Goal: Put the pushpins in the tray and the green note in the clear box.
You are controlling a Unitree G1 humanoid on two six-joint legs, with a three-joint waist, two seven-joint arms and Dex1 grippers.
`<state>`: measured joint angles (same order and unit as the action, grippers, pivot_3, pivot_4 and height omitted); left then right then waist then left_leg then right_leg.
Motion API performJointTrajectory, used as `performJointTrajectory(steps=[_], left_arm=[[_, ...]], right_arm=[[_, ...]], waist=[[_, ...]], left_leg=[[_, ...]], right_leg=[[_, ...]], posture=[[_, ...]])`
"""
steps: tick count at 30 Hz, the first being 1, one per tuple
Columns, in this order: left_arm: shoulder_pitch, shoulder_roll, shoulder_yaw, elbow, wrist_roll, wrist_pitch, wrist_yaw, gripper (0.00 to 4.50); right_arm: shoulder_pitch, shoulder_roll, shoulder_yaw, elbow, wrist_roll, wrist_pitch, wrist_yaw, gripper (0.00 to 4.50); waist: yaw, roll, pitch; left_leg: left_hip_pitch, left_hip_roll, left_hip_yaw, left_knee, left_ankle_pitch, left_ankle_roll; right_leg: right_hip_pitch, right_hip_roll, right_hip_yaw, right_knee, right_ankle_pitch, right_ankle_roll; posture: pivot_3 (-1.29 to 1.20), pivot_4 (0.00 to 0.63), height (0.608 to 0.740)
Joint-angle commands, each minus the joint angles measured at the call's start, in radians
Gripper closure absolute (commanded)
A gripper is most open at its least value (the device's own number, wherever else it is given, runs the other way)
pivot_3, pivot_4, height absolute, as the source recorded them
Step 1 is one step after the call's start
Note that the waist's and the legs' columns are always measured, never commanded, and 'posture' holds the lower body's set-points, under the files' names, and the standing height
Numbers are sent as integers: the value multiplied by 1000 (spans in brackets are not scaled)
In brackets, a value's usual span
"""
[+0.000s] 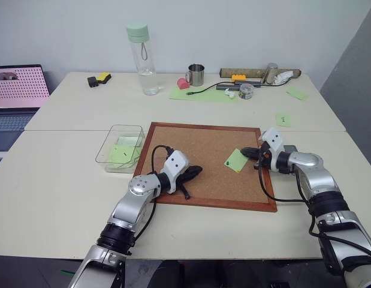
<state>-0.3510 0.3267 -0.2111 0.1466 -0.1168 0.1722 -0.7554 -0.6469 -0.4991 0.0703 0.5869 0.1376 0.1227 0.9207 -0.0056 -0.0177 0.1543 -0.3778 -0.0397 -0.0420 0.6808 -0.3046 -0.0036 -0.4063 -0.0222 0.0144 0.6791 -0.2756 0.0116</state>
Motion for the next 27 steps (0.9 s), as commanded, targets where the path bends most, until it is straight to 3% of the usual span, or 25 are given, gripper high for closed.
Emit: performJointTrajectory(steps=[1,14,22,27], left_arm=[[52,-6,-22,48,27,6,16,4500],[92,-14,-43,62,60,35,62,4500],[95,-14,-61,47,68,30,65,4500],[88,-20,-54,32,48,26,41,4500]], right_arm=[[-22,-10,-36,-78,33,-9,22,4448],[10,-43,-104,-269,97,85,14,4448],[106,-232,-156,-278,44,156,-25,4448],[146,-288,-126,-223,-19,159,-55,4448]], waist=[[0,0,0],[1,7,-8],[4,11,-12],[1,13,-14]], left_leg=[[0,0,0,0,0,0],[3,0,0,-1,0,1],[3,0,1,-1,0,1],[4,0,2,-2,-1,1]], right_leg=[[0,0,0,0,0,0],[3,0,0,0,0,0],[3,0,1,-1,0,0],[3,0,2,-1,0,0]], posture=[[0,150,740],[0,150,740],[0,150,740],[0,150,740]])
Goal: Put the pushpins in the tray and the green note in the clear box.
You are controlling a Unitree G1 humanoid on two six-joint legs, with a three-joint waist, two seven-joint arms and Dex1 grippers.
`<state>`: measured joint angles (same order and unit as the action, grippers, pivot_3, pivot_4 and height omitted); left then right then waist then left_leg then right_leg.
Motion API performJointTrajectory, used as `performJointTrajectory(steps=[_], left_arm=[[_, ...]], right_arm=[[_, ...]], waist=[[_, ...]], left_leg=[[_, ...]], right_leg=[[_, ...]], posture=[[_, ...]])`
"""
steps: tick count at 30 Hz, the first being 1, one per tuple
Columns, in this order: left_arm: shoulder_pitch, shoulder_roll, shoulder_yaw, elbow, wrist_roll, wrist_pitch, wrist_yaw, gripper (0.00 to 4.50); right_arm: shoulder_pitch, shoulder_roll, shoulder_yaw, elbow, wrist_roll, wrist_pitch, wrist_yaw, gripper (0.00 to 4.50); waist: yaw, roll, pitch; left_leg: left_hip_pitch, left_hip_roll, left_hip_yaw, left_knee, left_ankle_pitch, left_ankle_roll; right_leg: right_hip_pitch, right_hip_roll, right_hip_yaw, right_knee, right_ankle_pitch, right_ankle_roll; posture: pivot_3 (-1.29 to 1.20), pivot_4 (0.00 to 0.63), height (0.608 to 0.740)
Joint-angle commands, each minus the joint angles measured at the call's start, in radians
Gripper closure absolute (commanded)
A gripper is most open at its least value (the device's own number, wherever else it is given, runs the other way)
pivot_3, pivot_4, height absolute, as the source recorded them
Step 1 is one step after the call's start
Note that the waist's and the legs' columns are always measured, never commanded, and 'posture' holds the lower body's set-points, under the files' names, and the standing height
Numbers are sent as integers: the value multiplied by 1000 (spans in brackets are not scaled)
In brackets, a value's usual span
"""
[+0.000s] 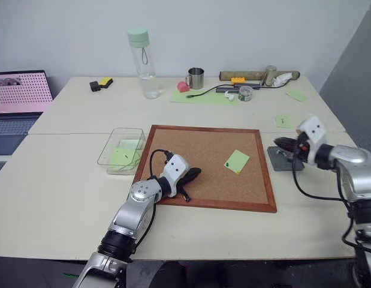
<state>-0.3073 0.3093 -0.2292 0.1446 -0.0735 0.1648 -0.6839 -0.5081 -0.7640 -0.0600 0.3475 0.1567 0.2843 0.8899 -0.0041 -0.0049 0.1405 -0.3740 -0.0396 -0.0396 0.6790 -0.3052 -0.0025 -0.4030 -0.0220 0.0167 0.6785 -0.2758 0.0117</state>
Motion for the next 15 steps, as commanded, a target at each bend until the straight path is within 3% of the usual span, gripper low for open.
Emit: performJointTrajectory(steps=[1,6,15], left_arm=[[42,-1,-39,33,7,34,-34,4500],[29,4,-40,36,16,31,-38,4500],[35,9,-33,25,10,32,-52,4500]], right_arm=[[8,-21,6,26,-45,2,-32,4448],[17,-7,16,37,-59,8,-43,3868],[52,-39,-4,-90,-10,0,24,1987]], waist=[[0,0,0],[0,0,0],[2,0,0]], left_leg=[[0,0,0,0,0,0],[0,0,0,0,0,0],[0,0,0,0,0,0]], right_leg=[[0,0,0,0,0,0],[0,0,0,-1,0,0],[0,0,0,-1,0,0]], posture=[[0,150,740],[0,150,740],[0,150,740]])
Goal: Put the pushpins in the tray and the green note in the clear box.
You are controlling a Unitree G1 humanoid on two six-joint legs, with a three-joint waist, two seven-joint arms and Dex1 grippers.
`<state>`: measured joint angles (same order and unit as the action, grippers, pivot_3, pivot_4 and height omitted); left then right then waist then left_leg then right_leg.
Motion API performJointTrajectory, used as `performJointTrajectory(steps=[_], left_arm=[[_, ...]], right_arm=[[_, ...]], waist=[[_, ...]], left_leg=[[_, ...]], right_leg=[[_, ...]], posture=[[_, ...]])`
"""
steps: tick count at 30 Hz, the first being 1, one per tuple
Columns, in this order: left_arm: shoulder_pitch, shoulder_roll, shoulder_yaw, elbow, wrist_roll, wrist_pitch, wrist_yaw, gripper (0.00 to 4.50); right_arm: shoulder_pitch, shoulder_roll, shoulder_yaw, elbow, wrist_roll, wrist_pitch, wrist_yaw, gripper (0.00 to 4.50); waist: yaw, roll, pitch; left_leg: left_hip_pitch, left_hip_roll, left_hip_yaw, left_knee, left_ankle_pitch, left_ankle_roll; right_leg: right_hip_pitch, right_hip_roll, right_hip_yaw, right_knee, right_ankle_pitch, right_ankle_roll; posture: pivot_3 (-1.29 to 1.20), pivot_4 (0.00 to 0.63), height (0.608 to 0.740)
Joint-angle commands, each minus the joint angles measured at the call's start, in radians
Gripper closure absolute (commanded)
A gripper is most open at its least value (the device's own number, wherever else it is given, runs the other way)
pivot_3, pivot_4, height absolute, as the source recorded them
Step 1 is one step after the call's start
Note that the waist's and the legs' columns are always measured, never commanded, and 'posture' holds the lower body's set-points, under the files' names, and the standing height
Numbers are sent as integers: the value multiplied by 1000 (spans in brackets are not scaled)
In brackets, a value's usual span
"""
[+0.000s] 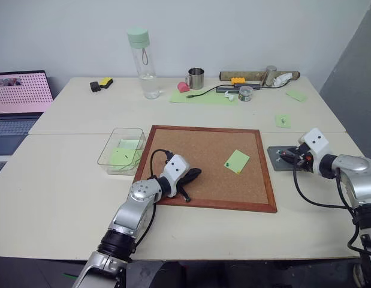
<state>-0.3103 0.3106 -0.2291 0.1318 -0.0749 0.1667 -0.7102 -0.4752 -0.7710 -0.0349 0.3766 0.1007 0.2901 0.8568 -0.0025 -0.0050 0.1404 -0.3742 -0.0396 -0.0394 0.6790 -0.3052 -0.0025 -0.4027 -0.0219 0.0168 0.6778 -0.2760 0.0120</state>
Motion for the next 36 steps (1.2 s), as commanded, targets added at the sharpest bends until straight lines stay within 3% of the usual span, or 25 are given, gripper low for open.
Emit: performJointTrajectory(steps=[1,2,8,14,22,25,36], left_arm=[[37,8,-33,39,12,29,-27,4500],[36,9,-33,40,13,28,-28,4500],[31,13,-36,47,18,23,-33,4500],[28,15,-36,52,23,22,-35,4500],[46,17,-33,45,25,21,-29,4500],[48,17,-33,44,26,22,-28,4500],[60,25,-29,40,27,23,-25,4500]], right_arm=[[37,-35,-25,-175,70,4,93,1744],[56,-37,-18,-229,92,13,124,1585],[118,17,55,-418,130,47,158,1585],[82,111,120,-358,91,14,112,1585],[53,158,152,-269,69,-29,126,1585],[44,175,163,-242,62,-45,130,1985],[42,186,163,-189,63,-75,153,4291]], waist=[[0,0,0],[0,0,0],[0,-1,0],[0,-2,0],[-1,-2,0],[-1,-2,0],[-2,-2,0]], left_leg=[[0,0,0,0,0,0],[0,0,0,0,0,0],[0,0,-1,0,0,0],[0,0,-1,0,0,0],[0,0,-1,0,0,0],[0,0,-1,0,0,0],[0,0,-1,0,0,0]], right_leg=[[0,0,0,0,0,0],[0,0,0,0,0,0],[0,0,-1,0,0,1],[0,0,0,0,0,1],[0,0,-1,0,0,1],[0,0,-1,0,0,1],[0,0,-1,0,0,1]], posture=[[0,150,740],[0,150,740],[0,150,740],[0,150,740],[0,150,740],[0,150,740],[0,150,740]])
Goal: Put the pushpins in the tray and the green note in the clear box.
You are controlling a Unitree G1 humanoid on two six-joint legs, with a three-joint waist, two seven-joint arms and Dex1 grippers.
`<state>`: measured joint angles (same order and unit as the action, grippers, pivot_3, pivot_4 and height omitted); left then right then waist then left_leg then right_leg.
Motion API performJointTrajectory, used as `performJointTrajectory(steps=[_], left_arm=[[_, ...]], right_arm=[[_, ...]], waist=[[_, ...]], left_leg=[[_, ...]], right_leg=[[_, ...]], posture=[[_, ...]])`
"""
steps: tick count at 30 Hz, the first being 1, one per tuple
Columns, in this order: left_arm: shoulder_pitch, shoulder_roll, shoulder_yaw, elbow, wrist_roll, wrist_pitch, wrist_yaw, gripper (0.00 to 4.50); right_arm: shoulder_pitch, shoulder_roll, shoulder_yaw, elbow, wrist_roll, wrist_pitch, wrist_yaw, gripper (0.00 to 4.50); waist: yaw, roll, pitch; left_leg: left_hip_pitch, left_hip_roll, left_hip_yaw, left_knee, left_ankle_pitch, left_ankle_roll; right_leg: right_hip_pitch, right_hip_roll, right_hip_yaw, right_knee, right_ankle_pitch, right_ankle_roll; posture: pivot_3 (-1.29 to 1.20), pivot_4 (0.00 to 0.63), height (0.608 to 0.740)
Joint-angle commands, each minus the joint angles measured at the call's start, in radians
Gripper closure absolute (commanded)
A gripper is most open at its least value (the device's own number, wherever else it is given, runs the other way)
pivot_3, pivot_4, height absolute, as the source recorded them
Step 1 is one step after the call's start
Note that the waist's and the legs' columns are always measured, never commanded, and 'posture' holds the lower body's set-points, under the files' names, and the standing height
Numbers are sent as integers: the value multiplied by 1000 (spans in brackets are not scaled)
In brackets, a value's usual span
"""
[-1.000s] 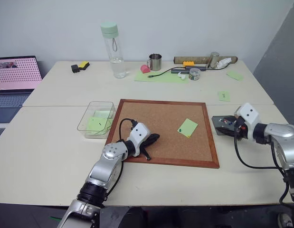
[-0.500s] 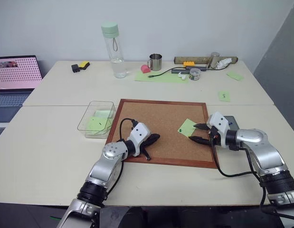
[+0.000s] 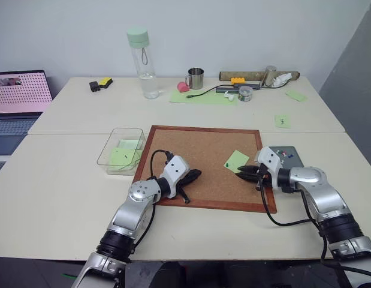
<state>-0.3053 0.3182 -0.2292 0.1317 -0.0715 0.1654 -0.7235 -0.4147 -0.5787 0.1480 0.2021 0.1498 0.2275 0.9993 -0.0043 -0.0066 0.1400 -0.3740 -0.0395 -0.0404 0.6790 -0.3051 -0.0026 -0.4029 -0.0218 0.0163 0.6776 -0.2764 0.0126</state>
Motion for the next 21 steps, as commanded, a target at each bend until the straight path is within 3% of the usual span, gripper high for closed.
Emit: performJointTrajectory(steps=[1,15,21], left_arm=[[56,18,-28,39,23,24,-12,4500],[55,13,-32,64,36,24,17,4500],[54,10,-34,68,39,23,23,4500]], right_arm=[[-17,-9,-22,-22,17,-9,15,4427],[-19,-59,-119,-225,179,171,53,4427],[-23,-110,-173,-206,165,188,8,4427]], waist=[[-1,0,0],[1,0,0],[1,0,-1]], left_leg=[[0,0,0,0,0,0],[0,0,0,0,0,0],[0,0,-1,0,0,0]], right_leg=[[0,0,0,0,0,0],[0,0,0,0,0,0],[0,0,0,0,0,0]], posture=[[0,150,740],[0,150,740],[0,150,740]])
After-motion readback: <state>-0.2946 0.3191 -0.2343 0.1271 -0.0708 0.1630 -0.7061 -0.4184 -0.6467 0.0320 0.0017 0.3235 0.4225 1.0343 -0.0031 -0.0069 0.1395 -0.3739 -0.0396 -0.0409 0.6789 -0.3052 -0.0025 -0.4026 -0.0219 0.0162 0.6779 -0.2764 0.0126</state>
